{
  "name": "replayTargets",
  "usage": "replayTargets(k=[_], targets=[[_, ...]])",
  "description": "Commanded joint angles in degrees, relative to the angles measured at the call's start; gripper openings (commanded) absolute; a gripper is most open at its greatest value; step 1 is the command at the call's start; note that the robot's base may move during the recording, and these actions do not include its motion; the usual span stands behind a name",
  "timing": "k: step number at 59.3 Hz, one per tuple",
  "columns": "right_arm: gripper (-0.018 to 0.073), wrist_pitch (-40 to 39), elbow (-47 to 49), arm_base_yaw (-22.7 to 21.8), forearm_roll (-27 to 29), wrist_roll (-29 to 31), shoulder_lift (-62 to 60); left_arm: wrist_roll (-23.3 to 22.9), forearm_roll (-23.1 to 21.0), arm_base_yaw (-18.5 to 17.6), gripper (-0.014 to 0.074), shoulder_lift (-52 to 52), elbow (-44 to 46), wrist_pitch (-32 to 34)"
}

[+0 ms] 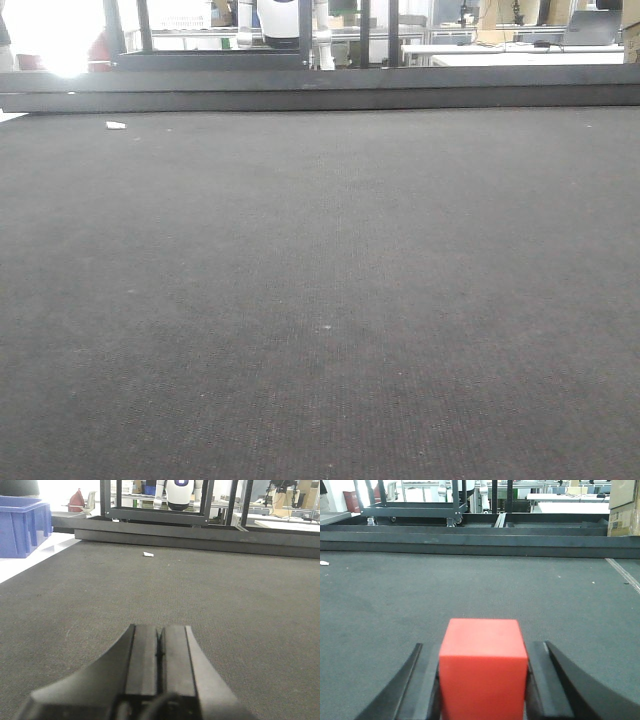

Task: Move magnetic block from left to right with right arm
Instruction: 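Drive the base away holding the cube in the right gripper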

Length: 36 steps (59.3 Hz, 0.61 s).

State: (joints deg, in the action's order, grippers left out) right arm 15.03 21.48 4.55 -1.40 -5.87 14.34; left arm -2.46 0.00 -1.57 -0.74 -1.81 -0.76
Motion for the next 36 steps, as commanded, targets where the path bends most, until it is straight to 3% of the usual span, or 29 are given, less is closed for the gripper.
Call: replayTargets(k=[1, 36], targets=[[0.0249, -5.0, 1.5, -0.4, -0.7, 0.5, 0.5, -0.2, 0.0, -0.3, -0.0116, -0.5, -0.5, 5.1], [0.0249, -5.0, 1.5, -0.4, -0.7, 0.5, 0.5, -0.2, 0.0, -0.3, -0.0116, -0.5, -0.5, 5.1]])
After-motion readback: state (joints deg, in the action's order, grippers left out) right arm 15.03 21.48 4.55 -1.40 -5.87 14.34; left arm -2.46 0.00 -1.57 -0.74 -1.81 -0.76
